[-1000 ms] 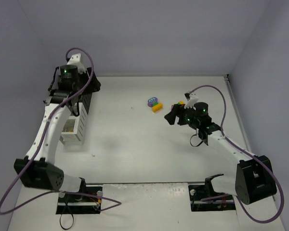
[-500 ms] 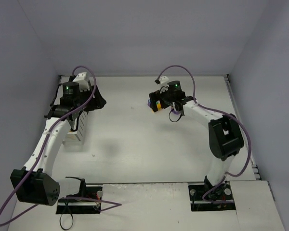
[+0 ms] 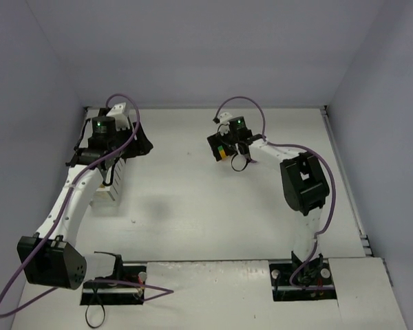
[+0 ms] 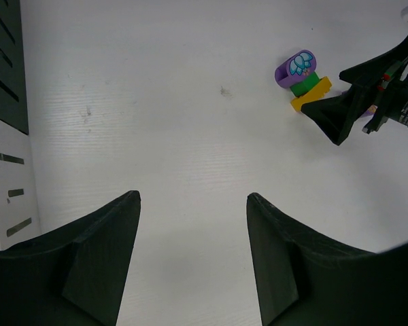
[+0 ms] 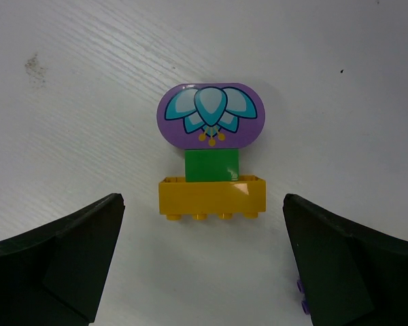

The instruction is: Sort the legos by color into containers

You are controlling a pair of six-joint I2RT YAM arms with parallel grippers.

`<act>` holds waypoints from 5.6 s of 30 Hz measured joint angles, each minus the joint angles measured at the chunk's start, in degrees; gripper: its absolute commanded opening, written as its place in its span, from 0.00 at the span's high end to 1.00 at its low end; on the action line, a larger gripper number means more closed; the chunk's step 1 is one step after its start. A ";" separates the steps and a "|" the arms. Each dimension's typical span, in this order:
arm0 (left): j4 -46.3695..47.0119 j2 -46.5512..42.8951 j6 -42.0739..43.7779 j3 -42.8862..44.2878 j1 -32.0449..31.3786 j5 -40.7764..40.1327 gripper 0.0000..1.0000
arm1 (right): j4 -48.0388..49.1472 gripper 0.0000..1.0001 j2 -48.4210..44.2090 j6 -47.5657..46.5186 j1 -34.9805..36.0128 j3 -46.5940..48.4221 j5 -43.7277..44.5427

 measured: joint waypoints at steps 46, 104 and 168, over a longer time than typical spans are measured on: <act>8.68 0.02 -6.84 -0.81 -3.41 22.99 0.22 | 18.62 0.99 -28.79 -3.41 15.72 -31.52 1.79; 8.76 10.16 -7.67 -0.79 -14.25 34.56 0.99 | 33.29 0.99 -44.04 -4.57 21.68 -45.68 1.16; 7.67 -10.93 -4.46 -10.10 -0.79 16.96 0.99 | 16.04 0.18 -12.90 2.21 22.18 -29.09 1.42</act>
